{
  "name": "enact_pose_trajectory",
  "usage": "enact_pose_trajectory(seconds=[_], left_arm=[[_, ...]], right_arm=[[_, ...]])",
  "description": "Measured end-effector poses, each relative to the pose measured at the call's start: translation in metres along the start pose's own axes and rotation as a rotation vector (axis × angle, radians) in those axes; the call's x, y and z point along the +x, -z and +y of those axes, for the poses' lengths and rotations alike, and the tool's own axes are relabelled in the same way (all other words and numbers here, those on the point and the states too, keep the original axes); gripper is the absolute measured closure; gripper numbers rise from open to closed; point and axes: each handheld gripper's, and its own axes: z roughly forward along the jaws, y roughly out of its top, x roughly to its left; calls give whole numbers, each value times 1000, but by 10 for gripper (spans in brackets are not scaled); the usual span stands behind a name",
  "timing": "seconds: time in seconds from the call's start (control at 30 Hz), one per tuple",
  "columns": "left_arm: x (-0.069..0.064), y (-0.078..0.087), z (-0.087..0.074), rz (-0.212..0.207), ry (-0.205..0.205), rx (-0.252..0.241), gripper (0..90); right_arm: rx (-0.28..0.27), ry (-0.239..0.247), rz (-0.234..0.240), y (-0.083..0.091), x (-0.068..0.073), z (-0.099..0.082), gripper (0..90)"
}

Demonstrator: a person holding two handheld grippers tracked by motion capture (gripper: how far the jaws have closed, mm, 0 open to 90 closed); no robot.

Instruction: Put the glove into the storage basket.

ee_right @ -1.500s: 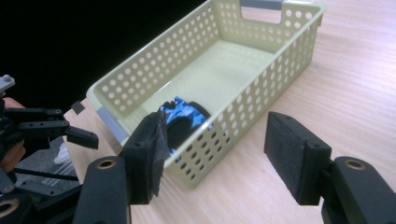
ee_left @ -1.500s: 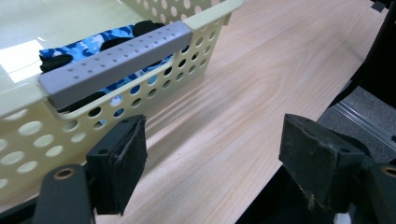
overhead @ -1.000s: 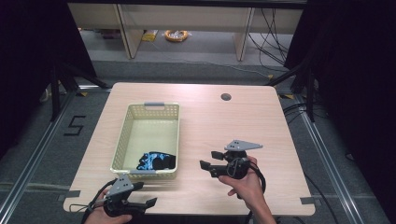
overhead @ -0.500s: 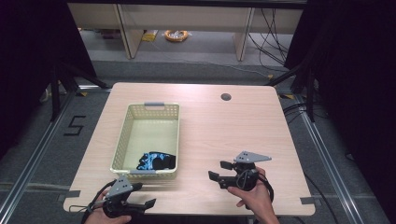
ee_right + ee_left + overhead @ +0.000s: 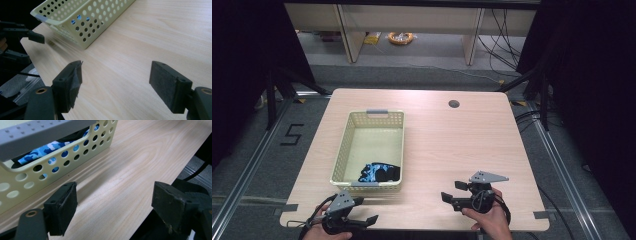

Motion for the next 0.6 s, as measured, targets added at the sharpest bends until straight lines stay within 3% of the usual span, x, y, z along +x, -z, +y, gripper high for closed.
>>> enact_pose_trajectory(seconds=[0.03, 0.07, 0.1, 0.23, 0.27, 0.3, 0.33, 0.37, 0.4, 0.47, 0.6], left_arm=[[0, 0, 0, 0, 0, 0, 201], [0, 0, 0, 2, -2, 1, 201], [0, 0, 0, 2, -4, 2, 201], [0, 0, -1, 4, -6, -1, 200], [1, 1, 0, -2, -20, 19, 200], [3, 1, 0, 5, -46, 31, 200], [0, 0, -1, -10, 7, 17, 200], [-1, -1, -1, 0, -5, 0, 199], [0, -1, -2, 2, -17, 7, 200], [0, -1, -1, -3, -28, 27, 200], [0, -1, -2, -2, -29, 28, 200]], right_arm=[[0, 0, 0, 0, 0, 0, 270], [-20, 39, 5, -1, -4, -1, 265], [-10, -3, 7, 0, 0, -4, 258], [8, 12, -1, 1, 0, -10, 243], [12, 51, -8, 1, -3, -10, 242], [8, 59, -12, 1, -3, -12, 238], [21, 37, -10, 1, -1, -14, 236], [21, 37, -14, 2, 0, -15, 232], [19, 61, -29, 2, -1, -17, 226], [41, 60, -29, 2, -1, -20, 226], [81, 25, -44, 5, 3, -25, 225]])
